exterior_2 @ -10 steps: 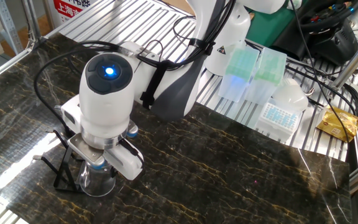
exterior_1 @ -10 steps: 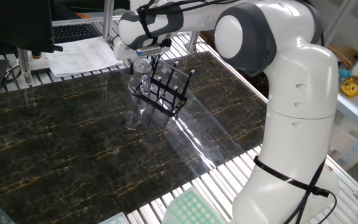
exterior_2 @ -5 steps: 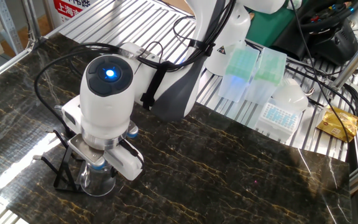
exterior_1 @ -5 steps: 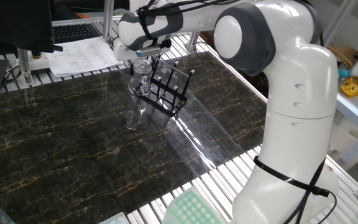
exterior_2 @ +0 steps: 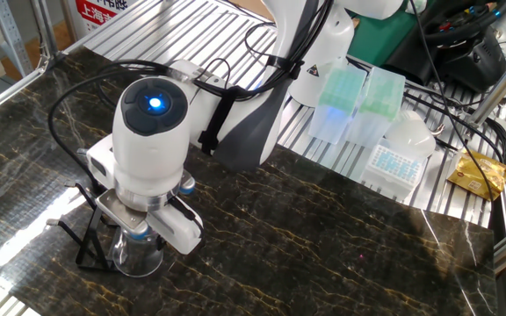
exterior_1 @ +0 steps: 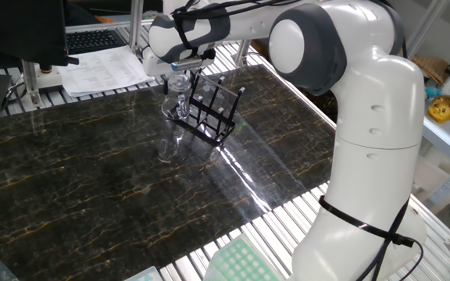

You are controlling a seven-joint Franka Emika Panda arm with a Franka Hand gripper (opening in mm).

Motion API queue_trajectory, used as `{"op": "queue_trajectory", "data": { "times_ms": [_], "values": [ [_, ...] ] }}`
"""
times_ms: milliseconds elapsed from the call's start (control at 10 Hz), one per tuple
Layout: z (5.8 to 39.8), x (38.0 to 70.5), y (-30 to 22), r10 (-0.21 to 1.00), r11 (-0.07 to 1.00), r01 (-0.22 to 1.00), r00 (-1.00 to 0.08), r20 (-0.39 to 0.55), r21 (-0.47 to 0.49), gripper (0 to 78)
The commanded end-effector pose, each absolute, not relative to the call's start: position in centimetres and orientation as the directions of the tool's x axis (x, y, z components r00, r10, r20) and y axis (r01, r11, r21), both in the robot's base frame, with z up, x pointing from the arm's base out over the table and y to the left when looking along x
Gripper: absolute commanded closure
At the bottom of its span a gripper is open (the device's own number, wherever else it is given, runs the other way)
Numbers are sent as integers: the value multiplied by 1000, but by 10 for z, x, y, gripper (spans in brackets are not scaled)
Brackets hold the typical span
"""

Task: Put the cup on the cup rack

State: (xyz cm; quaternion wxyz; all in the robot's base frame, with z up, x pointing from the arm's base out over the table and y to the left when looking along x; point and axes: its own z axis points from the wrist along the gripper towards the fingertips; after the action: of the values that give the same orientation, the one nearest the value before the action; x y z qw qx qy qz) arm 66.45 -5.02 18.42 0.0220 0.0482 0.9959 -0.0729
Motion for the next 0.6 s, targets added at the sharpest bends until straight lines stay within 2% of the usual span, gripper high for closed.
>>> {"op": "queue_trajectory", "data": {
  "times_ms": [100, 600],
  "values": [
    [187, 666, -50, 92, 985, 99, -994, -56, -143, 764],
    [187, 666, -50, 91, 984, 99, -994, -58, -145, 764]
  ]
}}
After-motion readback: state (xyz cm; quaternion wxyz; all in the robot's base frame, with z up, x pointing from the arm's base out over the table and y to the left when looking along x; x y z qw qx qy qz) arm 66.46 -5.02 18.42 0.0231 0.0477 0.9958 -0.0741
